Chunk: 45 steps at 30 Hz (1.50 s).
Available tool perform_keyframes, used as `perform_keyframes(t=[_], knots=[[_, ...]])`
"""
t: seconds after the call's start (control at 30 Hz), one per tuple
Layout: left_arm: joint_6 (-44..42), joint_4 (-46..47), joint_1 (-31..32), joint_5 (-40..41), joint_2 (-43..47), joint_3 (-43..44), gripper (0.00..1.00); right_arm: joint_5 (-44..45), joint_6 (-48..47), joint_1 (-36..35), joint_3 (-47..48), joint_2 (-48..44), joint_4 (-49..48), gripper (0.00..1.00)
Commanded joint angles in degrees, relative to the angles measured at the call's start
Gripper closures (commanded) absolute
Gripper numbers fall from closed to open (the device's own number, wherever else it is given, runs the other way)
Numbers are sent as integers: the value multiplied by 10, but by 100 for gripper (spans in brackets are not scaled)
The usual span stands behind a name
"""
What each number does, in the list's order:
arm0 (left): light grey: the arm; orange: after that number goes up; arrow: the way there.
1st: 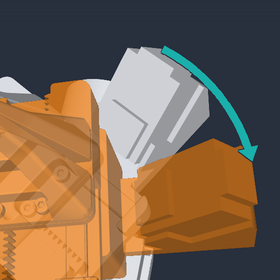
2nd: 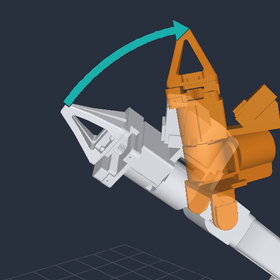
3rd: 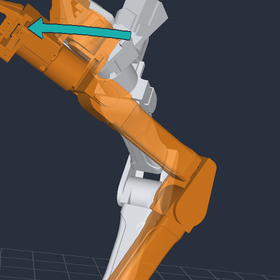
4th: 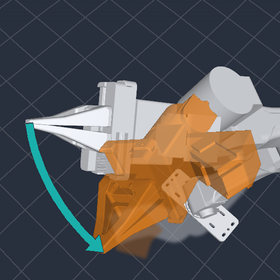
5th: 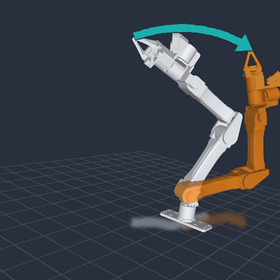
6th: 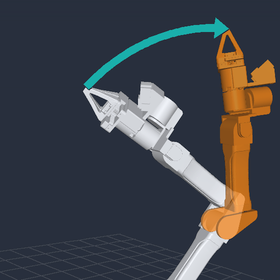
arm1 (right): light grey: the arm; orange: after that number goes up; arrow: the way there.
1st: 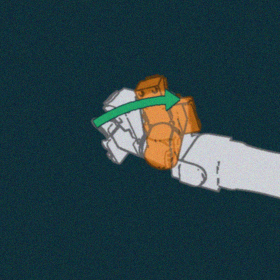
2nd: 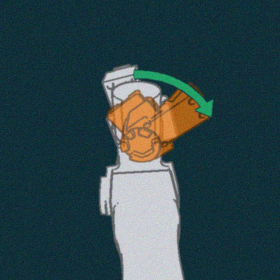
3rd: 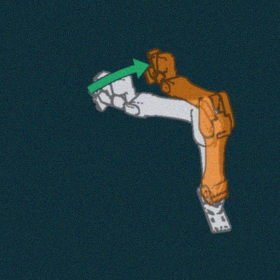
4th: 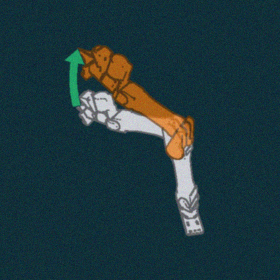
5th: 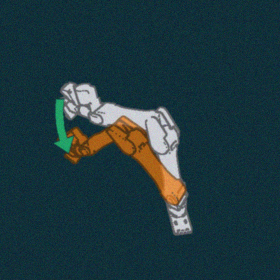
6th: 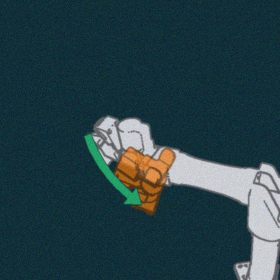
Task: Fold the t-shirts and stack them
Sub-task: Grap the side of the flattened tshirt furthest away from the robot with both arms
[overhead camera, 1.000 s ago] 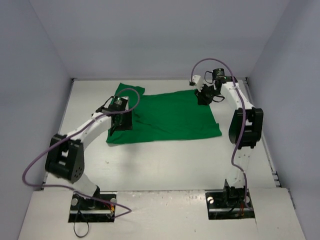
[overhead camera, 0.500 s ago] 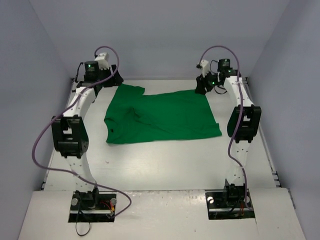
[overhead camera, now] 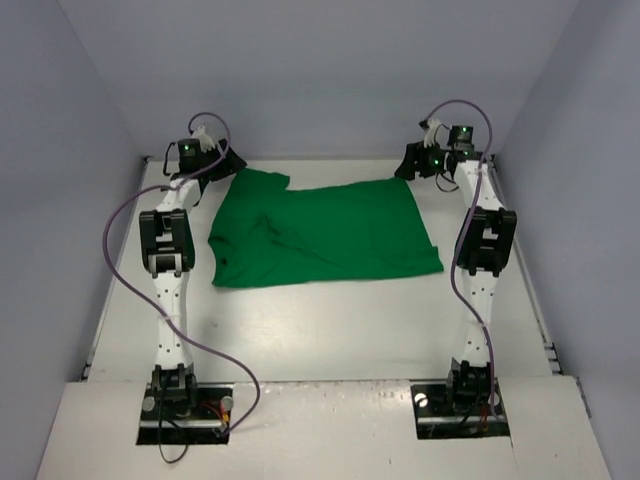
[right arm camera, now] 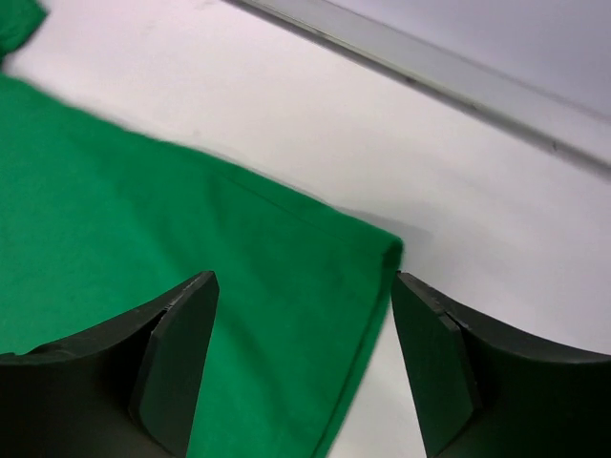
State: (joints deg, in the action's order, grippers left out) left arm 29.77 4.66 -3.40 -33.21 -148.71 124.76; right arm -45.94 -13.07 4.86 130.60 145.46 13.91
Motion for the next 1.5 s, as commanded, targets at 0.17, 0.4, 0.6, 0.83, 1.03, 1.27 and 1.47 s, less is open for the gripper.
perform_keyframes(t=[0.17, 0.4, 0.6, 0.83, 1.03, 1.27, 1.47], knots=[[-10, 29, -1, 24, -3, 79, 41, -1, 123, 15, 44, 40, -107, 26], [-33, -44, 0, 30, -46, 131, 42, 8, 127, 13, 54, 77, -115, 26], [-29, -95, 5, 15, -68, 162, 44, 21, 148, 12, 67, 100, -129, 26], [-36, -172, 28, -25, -93, 198, 56, 7, 159, 12, 56, 99, -133, 26], [-34, -189, 29, -29, -105, 203, 60, -12, 162, 13, 37, 92, -133, 27], [-40, -194, 29, -16, -105, 202, 79, -23, 164, 13, 17, 88, -133, 32], [-45, -197, 29, -3, -104, 200, 89, -23, 146, 12, 2, 82, -131, 38]])
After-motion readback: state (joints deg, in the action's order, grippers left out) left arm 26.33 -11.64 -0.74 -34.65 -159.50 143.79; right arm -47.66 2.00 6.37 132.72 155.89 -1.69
